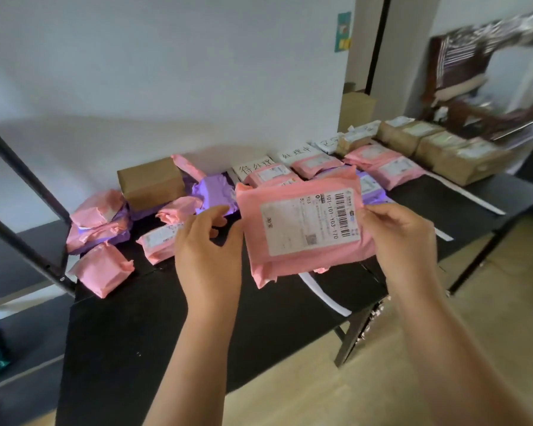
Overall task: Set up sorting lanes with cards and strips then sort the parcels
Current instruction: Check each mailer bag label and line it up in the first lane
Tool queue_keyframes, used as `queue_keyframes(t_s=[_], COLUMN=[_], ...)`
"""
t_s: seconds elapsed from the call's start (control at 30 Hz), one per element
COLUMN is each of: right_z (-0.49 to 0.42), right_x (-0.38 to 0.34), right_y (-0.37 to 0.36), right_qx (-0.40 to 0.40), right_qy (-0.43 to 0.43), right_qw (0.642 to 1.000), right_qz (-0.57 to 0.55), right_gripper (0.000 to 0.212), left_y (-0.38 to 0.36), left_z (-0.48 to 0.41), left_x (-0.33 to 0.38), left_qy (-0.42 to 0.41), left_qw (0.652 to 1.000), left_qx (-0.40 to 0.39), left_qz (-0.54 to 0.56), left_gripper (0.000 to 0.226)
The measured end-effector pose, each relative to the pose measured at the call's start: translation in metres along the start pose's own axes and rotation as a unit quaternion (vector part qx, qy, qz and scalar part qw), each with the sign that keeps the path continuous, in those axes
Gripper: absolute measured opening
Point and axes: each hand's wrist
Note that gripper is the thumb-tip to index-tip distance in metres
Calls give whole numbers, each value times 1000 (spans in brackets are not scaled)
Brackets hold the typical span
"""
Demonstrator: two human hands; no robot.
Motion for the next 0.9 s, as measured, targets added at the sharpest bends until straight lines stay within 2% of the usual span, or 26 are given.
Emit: queue_keyframes(t_s=[0.17, 0.37, 0.47, 0.67, 0.77, 0.9], right_z=[-47, -97, -111, -139, -156, -186], right_x=[23, 79, 108, 152, 173, 205], right_y=[50, 118, 138, 150, 144, 129], right_qx=[-12, -44, -67, -112, -143, -144], right_qy=[-1, -10, -21, -36, -49, -87], right_qw=[1000, 997, 994, 989, 981, 972], right_qz=[3, 59, 79, 95, 120, 166], right_gripper=[9, 16, 12, 12, 24, 26], left_y=[-66, -155, -188, -240, -269, -315], left_z=[25, 63, 81, 87, 77, 63], left_x=[25, 54, 57, 56, 51, 40], left_qy=[98, 135, 149, 177, 185, 198], left_qw=[988, 980, 977, 967, 961, 948], left_qx=[-114, -138, -149, -180, -202, -242], left_qz=[35, 42, 26, -21, -43, -68], left_gripper=[30, 33, 31, 28, 27, 29])
Point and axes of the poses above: each hand's wrist, its own z-axis away from the middle knuckle, its own y-axis out of the back of the hand, x = y × z, and after that the axes turned 12 degrees about y, right-handed
